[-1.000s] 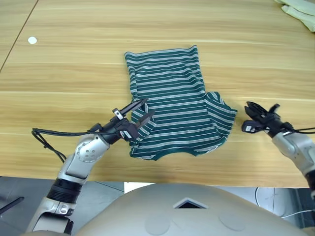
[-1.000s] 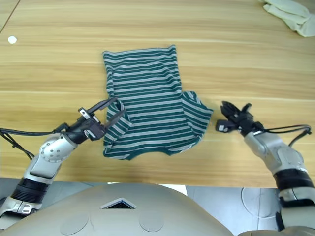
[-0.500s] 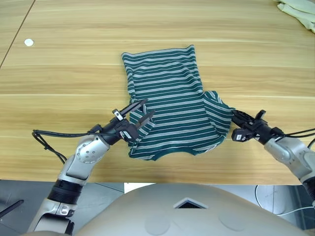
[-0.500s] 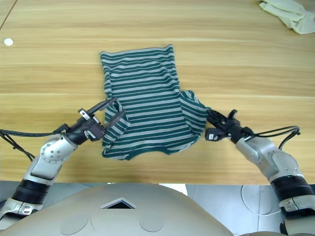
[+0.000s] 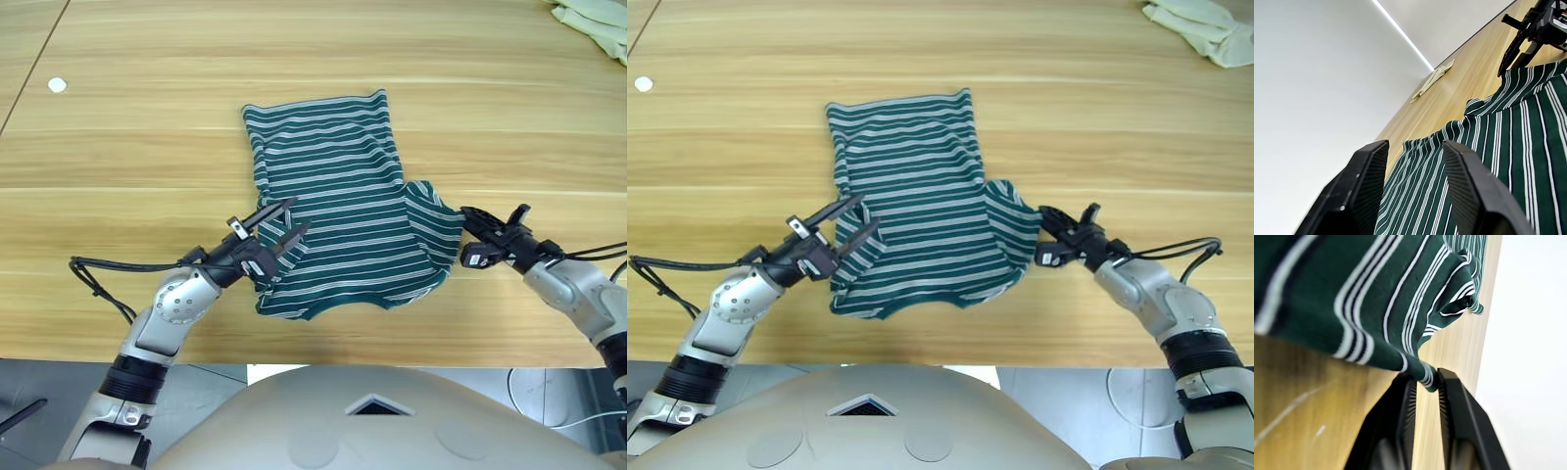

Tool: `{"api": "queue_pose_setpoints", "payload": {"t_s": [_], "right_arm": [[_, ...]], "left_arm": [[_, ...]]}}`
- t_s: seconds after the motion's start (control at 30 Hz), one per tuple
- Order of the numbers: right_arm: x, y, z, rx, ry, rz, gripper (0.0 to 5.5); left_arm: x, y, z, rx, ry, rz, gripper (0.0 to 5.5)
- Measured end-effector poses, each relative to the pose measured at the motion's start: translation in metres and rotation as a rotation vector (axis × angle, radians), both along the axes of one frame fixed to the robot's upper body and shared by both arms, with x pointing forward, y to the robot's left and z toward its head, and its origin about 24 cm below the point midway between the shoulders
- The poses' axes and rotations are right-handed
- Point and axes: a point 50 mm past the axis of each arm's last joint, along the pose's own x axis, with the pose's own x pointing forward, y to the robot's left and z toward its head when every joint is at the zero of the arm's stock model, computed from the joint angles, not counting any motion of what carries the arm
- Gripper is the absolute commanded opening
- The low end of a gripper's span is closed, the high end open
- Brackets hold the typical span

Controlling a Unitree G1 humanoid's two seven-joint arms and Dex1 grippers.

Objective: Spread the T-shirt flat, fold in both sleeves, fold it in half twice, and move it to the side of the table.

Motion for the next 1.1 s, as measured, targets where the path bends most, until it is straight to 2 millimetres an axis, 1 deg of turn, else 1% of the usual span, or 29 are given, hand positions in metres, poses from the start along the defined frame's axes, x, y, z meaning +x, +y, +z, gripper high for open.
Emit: {"api": "queue_pose_setpoints", "payload": {"t_s": [0.1, 0.37, 0.43, 0.47, 0.53, 0.57, 0.73, 0.87, 1.0, 1.1], "right_arm": [[0.000, 0.000, 0.002, 0.001, -0.010, 0.006, 0.02], [0.001, 0.000, 0.002, 0.013, -0.018, -0.002, 0.02], [-0.002, 0.006, 0.001, 0.091, -0.021, -0.012, 0.02], [-0.004, 0.014, 0.000, 0.144, -0.026, -0.006, 0.02], [-0.010, 0.035, 0.000, 0.282, -0.033, 0.014, 0.02], [-0.011, 0.039, 0.000, 0.307, -0.033, 0.015, 0.02], [-0.005, 0.035, 0.008, 0.312, -0.095, -0.034, 0.02], [-0.001, 0.040, 0.017, 0.341, -0.148, -0.027, 0.02], [0.000, 0.060, 0.027, 0.398, -0.174, 0.040, 0.02], [-0.001, 0.068, 0.031, 0.403, -0.168, 0.079, 0.02]], "left_arm": [[0.000, -0.001, 0.000, -0.002, -0.003, -0.006, 2.09], [-0.001, -0.001, 0.001, -0.001, -0.006, -0.015, 2.09], [-0.001, -0.001, 0.001, -0.004, -0.009, -0.015, 2.09], [-0.001, -0.001, 0.001, -0.006, -0.010, -0.014, 2.09], [-0.001, -0.001, 0.001, -0.008, -0.011, -0.012, 2.09], [-0.001, 0.000, 0.001, -0.008, -0.012, -0.011, 2.09], [0.000, 0.001, 0.002, -0.013, -0.012, 0.000, 2.09], [0.001, 0.002, -0.001, -0.014, 0.000, 0.007, 2.09], [0.002, 0.001, -0.002, -0.026, 0.003, 0.012, 2.09], [0.002, -0.001, -0.004, -0.034, 0.012, 0.015, 2.09]]}}
